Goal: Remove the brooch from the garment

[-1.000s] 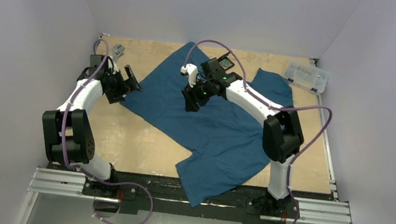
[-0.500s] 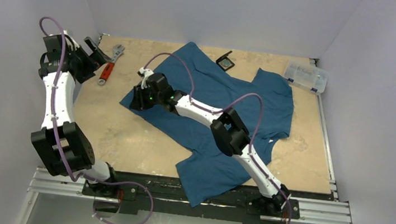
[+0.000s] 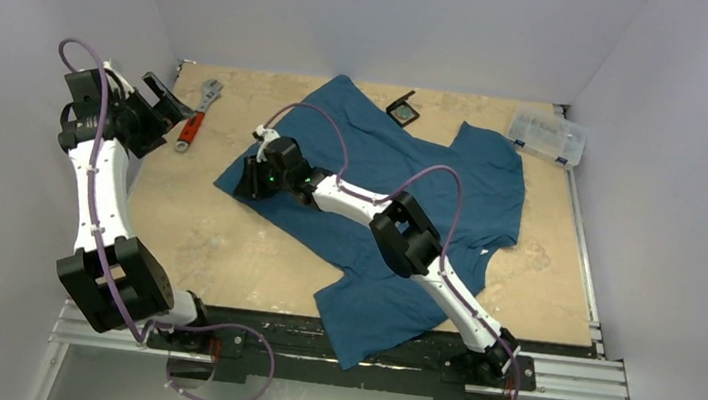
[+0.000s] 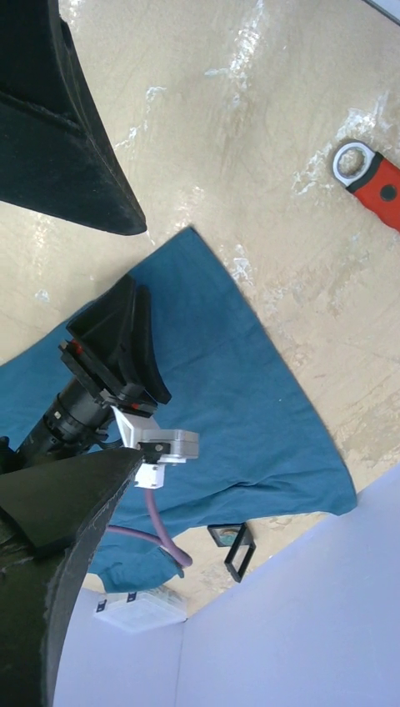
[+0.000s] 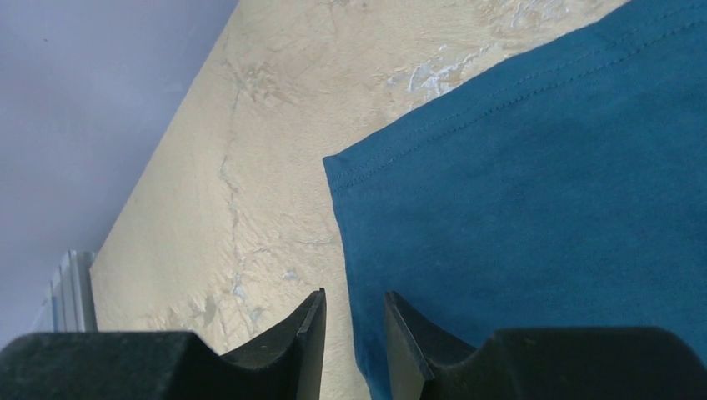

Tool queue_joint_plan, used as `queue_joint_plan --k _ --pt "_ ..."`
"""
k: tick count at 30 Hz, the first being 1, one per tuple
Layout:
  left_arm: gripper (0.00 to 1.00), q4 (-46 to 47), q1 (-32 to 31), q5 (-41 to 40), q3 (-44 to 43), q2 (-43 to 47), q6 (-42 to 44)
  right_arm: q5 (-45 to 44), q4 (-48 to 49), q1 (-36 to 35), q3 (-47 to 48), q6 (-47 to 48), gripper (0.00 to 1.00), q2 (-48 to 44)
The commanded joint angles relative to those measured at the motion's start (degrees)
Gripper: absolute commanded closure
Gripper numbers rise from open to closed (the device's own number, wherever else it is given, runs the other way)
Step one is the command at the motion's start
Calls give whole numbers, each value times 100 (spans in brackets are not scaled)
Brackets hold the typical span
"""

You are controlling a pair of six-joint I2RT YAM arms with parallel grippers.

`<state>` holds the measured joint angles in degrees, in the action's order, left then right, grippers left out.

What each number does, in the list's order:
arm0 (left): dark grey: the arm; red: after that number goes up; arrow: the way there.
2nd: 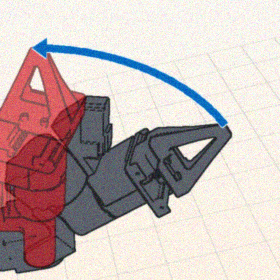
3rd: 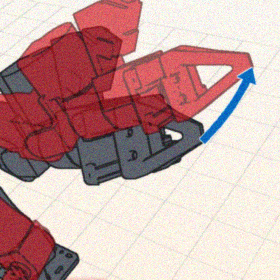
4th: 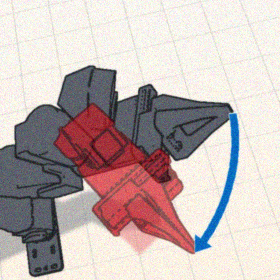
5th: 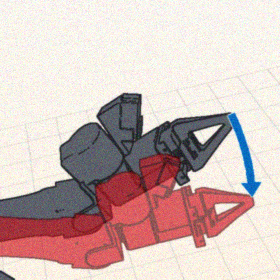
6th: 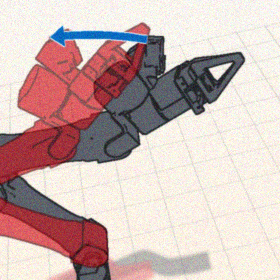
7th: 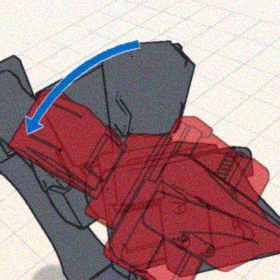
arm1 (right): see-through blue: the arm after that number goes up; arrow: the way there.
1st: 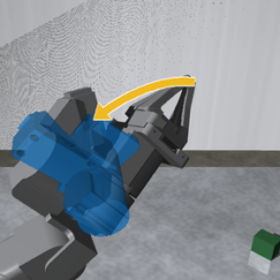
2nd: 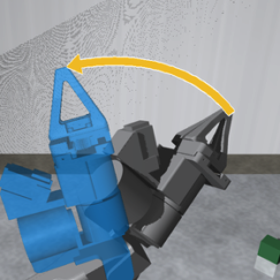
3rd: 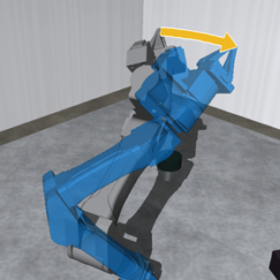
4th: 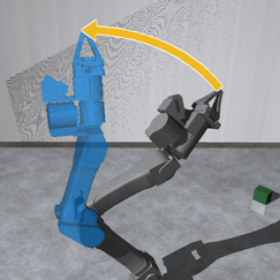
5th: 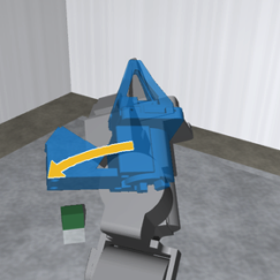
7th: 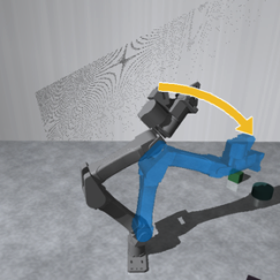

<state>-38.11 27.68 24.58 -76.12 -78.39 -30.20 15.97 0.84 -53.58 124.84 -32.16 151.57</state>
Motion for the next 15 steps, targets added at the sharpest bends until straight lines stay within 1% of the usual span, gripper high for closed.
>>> queue_joint_plan --k 1,4,8,12,15 --pt "0 -30 45 89 38 268 145 411 325 -12 -434 -796 65 -41" --pt "0 -122 53 90 -38 284 180 722 416 -93 -709 -1155 66 43" --pt "0 -248 53 63 -61 340 244 1107 561 -310 -819 -1440 66 173" --pt "0 -264 56 92 44 489 302 1268 706 -563 -739 -1583 66 242" --pt "0 -331 60 93 132 562 346 1313 772 -705 -467 -1618 63 314"
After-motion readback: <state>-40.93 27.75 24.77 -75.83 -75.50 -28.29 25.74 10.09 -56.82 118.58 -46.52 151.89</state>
